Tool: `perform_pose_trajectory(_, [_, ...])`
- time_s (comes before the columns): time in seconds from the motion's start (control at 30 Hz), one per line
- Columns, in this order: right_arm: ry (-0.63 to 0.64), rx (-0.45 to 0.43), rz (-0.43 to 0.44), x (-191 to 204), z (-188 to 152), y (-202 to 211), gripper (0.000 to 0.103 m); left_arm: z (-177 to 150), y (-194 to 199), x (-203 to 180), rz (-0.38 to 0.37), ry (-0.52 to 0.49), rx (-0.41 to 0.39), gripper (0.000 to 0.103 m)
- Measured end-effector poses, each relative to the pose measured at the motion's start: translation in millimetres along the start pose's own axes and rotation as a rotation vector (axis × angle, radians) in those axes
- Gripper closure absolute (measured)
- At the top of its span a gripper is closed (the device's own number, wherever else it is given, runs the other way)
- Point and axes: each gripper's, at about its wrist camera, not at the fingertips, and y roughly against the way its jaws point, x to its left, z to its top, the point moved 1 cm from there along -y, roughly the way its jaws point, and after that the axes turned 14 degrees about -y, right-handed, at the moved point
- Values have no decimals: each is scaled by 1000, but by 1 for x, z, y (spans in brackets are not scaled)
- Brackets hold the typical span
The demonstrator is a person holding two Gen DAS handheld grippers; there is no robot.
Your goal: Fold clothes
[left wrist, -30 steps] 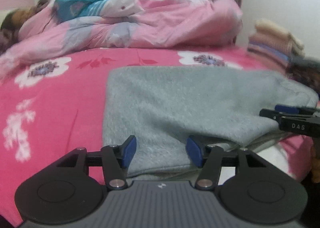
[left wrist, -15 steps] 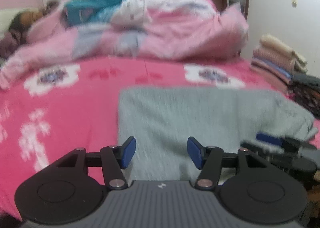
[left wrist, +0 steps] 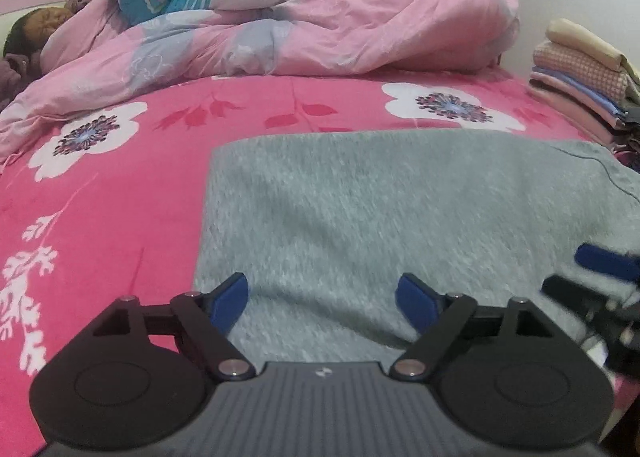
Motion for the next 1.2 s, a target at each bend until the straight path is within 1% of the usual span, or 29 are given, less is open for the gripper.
perform_pose_trajectory(0.03, [8,-18,-13,3,6,3,36,0,0,1,-5,5,4,20])
perform_pose_trajectory(0.1, [32,-87,-29,8,17,10,36,1,0,1,-11,14,18,19])
perform_pose_trajectory(0.13, [37,-104,-48,7,20,10,36,2,1,1,-13,18,28,18])
perform_pose_trajectory(0.2, [28,-82,-116,-1,20,-1,35,4,1,1,-17,26,47,15])
perform_pose_trajectory(0.23, [22,-46,-146,-8,12,-11,33,5,1,1,-19,30,56,13])
perform_pose_trajectory(0.3, [24,6,-174,-21,-5,-26,31,7,1,0,-21,32,74,9])
perform_pose_trajectory(0.37, [35,20,-177,-18,0,-21,31,9,0,-1,-21,32,90,8])
perform_pose_trajectory(0.43, [31,45,-194,-14,12,-17,30,10,-1,-1,-21,34,101,8])
perform_pose_trajectory(0.47, [28,40,-209,-13,19,-14,30,10,-1,-1,-23,36,105,8])
perform_pose_trajectory(0.53, [20,-23,-232,-14,32,-5,30,11,-1,-1,-24,39,115,8])
perform_pose_trajectory(0.6, [-4,-49,-269,-24,41,-4,29,12,-1,-2,-21,38,124,8])
perform_pose_trajectory(0.63, [-21,-43,-301,-33,43,-7,28,13,-1,-2,-20,37,127,7])
perform_pose_trajectory(0.67, [-41,-9,-341,-46,40,-16,26,13,-1,-3,-19,36,130,7])
perform_pose_trajectory(0.7, [-46,15,-361,-54,36,-22,24,13,-1,-3,-18,35,133,7])
perform_pose_trajectory(0.73, [-35,15,-361,-55,32,-22,22,14,-2,-3,-17,33,135,7])
perform_pose_trajectory(0.83, [-15,25,-364,-59,27,-23,22,14,-2,-4,-16,29,140,6])
perform_pose_trajectory(0.9, [-47,62,-370,-58,41,-22,22,14,-2,-4,-16,27,141,6])
perform_pose_trajectory(1.03, [-76,42,-330,-50,76,-16,22,15,-3,-4,-15,22,144,5])
perform_pose_trajectory(1.1, [-57,45,-304,-46,93,-28,22,15,-3,-5,-15,20,146,5])
perform_pose_trajectory(1.2, [-58,120,-299,-52,107,-61,22,15,-4,-5,-16,14,148,4])
